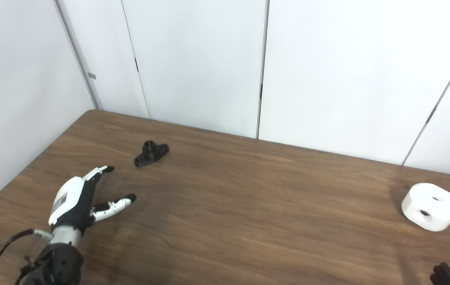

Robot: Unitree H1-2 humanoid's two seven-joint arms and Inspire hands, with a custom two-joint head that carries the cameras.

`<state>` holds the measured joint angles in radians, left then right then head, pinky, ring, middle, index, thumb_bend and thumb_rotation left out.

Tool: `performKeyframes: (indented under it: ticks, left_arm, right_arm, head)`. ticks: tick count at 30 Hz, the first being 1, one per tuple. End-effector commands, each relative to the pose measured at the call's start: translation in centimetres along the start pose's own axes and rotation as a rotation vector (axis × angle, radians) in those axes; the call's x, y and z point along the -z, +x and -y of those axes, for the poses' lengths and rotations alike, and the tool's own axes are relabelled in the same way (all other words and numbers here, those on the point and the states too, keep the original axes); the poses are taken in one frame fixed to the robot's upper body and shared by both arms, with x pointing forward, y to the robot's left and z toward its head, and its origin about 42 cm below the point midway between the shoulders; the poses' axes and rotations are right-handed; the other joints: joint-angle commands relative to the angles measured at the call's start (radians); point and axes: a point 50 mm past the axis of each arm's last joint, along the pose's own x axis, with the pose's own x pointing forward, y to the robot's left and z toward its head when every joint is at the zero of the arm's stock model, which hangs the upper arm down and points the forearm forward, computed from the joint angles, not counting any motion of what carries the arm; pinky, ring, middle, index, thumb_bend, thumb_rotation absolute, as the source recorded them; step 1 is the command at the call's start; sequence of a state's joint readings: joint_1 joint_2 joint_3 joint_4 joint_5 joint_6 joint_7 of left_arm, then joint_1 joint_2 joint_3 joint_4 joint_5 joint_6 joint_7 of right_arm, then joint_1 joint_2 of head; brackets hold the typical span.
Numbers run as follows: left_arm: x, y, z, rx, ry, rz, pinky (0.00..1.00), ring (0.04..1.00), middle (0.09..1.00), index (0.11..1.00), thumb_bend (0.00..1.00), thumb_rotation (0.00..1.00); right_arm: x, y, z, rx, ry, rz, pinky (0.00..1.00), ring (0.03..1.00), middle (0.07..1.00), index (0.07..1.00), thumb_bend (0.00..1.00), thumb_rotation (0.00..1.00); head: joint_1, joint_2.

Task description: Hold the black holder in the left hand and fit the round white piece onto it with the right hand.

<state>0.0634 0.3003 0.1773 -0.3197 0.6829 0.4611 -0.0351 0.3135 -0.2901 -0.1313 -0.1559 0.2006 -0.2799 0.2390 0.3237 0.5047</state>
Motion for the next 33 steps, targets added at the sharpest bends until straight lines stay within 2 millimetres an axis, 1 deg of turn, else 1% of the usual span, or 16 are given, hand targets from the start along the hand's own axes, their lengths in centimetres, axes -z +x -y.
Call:
performKeyframes:
  ticks: [1,5,8,10,11,14,16,21,25,33]
  left_arm:
    - [-1.0,1.7,-1.4,-0.074,0.033,0.035,0.83,0.94,0.928,0.856,0.82,0.43]
    - [-1.2,3.1,-1.1,-0.066,0.03,0.023,0.83,0.946,0.937,0.866,0.82,0.45]
    - [-1.3,4.2,-1.0,-0.065,0.029,0.017,0.86,0.949,0.939,0.865,0.82,0.45]
    - [-1.4,4.8,-0.9,-0.068,0.025,0.018,0.84,0.932,0.939,0.864,0.82,0.46]
    - [-1.5,5.1,-0.9,-0.07,0.02,0.021,0.82,0.919,0.938,0.863,0.82,0.46]
    - [-1.6,5.9,-0.9,-0.074,0.019,0.033,0.82,0.917,0.936,0.864,0.83,0.46]
    - [-1.7,6.4,-0.9,-0.078,0.027,0.04,0.87,0.952,0.933,0.864,0.83,0.47]
    - [-2.1,7.9,-0.8,-0.072,0.071,0.042,0.95,0.969,0.933,0.868,0.82,0.49]
    - [-2.4,8.9,-0.9,-0.068,0.069,0.034,0.96,0.973,0.932,0.865,0.84,0.49]
    - [-3.7,10.1,-1.0,-0.066,0.007,0.043,0.93,0.967,0.933,0.856,0.84,0.45]
  right_arm:
    - [1.6,-1.1,-0.6,0.013,0.023,-0.08,1.0,1.0,1.0,1.0,0.64,1.0]
    - [1.6,-1.1,-0.7,0.012,0.021,-0.08,1.0,1.0,1.0,1.0,0.64,1.0]
    - [1.5,-1.2,-0.9,0.016,0.024,-0.083,1.0,1.0,1.0,1.0,0.65,1.0]
    - [1.4,-1.2,-1.0,0.016,0.018,-0.081,1.0,1.0,1.0,1.0,0.65,1.0]
    - [1.4,-1.2,-1.0,0.015,0.016,-0.083,1.0,1.0,1.0,1.0,0.65,1.0]
    - [1.4,-1.2,-1.1,0.013,0.02,-0.09,1.0,1.0,1.0,1.0,0.65,1.0]
    - [1.4,-1.2,-1.1,0.013,0.023,-0.089,1.0,1.0,1.0,1.0,0.65,1.0]
    - [1.4,-1.3,-1.2,0.014,0.031,-0.092,1.0,1.0,1.0,1.0,0.66,1.0]
    - [1.4,-1.4,-1.2,0.016,0.025,-0.092,1.0,1.0,1.0,1.0,0.66,1.0]
    - [1.4,-1.3,-1.3,0.016,0.019,-0.097,1.0,1.0,1.0,1.0,0.67,1.0]
  head:
    - [-0.002,0.002]
    - [-0.005,0.003]
    - [-0.007,0.004]
    - [-0.008,0.004]
    - [-0.009,0.005]
    - [-0.012,0.004]
    - [-0.014,0.005]
    - [-0.018,0.005]
    - [-0.021,0.005]
    - [-0.029,0.006]
